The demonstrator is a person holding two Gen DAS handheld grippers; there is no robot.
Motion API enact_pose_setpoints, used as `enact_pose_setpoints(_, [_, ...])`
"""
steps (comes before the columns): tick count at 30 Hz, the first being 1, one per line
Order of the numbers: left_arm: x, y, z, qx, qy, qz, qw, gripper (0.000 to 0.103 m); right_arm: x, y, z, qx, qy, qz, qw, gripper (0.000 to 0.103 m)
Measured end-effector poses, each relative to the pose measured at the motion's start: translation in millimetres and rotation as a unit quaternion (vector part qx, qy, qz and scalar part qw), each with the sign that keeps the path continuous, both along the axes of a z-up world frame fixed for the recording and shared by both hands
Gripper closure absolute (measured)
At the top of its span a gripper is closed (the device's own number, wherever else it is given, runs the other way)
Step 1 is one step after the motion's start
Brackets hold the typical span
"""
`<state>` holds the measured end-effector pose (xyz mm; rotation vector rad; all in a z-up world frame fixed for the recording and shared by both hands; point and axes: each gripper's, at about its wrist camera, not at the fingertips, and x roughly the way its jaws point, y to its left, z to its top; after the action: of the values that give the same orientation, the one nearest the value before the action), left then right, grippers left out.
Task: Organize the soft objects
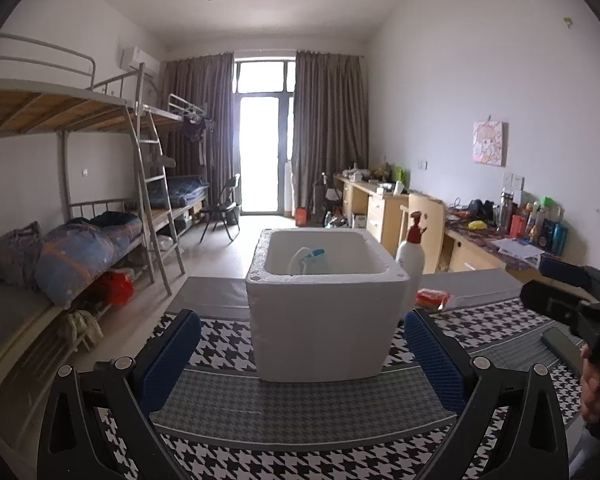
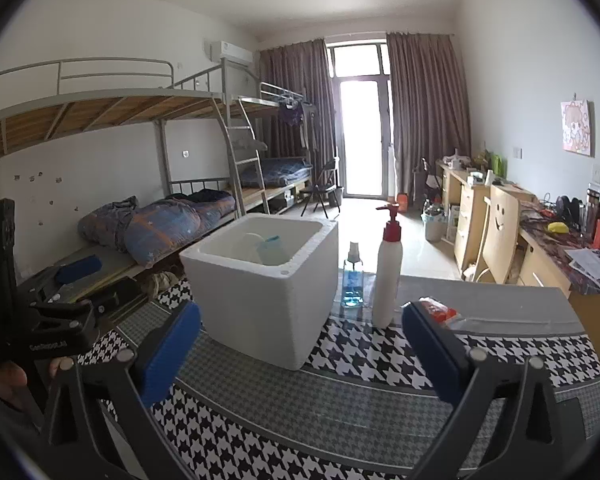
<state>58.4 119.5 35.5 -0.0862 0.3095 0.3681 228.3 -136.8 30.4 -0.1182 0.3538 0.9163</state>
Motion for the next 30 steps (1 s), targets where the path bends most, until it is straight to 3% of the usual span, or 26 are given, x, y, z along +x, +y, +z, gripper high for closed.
enact_pose_setpoints(11, [-29,-14,-2,0.019,-0.016,-0.002,0.9997,0.001,-25,-12,-1,0.003,-0.011,-0.017,1.000,0.001])
enact_pose_setpoints(20, [-47,-23,-7,0.008,-0.029,-0.020,0.9993,0.001,-43,-29,-5,0.017,-0.025,-0.026,0.999,0.001])
enact_pose_setpoints(30, [-64,-25,-14,0.006,-0.038,0.004,0.9993,0.001,-55,-37,-15,0.027,-0.025,-0.035,0.999,0.001])
